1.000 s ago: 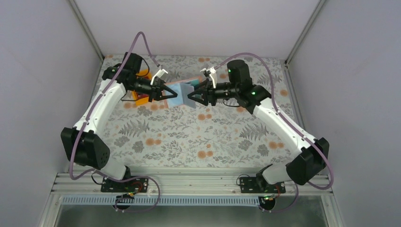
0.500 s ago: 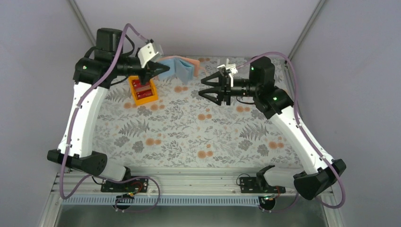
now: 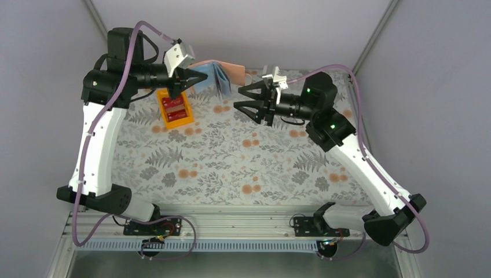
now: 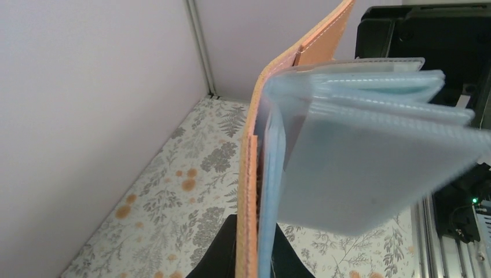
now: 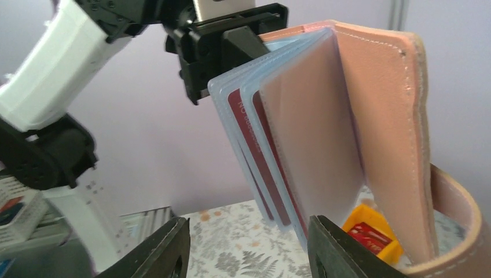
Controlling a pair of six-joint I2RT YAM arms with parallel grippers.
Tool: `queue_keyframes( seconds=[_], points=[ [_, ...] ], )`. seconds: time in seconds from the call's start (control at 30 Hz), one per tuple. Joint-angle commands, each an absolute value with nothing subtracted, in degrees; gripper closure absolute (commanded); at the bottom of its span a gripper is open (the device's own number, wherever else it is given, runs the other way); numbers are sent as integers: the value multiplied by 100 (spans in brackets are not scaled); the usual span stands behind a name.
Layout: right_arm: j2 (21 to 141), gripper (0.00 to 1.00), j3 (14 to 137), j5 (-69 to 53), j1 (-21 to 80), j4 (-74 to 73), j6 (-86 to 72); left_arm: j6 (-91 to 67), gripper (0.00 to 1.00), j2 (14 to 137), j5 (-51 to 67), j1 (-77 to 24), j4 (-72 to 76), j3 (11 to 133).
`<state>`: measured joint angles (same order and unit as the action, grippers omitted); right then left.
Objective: Take the credit cards out of the card holder
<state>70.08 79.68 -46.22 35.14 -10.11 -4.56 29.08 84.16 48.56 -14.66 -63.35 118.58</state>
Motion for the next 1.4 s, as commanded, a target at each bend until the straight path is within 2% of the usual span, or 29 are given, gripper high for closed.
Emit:
queue_keyframes(
  seconds=[0.0,0.13,0.3,0.87,1.37],
  points=[
    [6828,48,7994,-3243,3966,-748,-575,2547,98,8466,5010,-1475,-6083,11860],
    [6580,57,7846,-2716,4415,-395,-467,2516,98,8505,5031,-1476,-6080,11856],
    [6495,60,7780,-2857,4651,-261,-317,2522,98,8544,5019,-1476,-6094,11876],
    [7481,60,8436,-3462,5145,-432,-238,2539,98,8632,5045,-1472,-6125,11903],
    [7714,58,8672,-2139,5147,-727,-237,2566,98,8621,5104,-1476,-6158,11876]
  ],
)
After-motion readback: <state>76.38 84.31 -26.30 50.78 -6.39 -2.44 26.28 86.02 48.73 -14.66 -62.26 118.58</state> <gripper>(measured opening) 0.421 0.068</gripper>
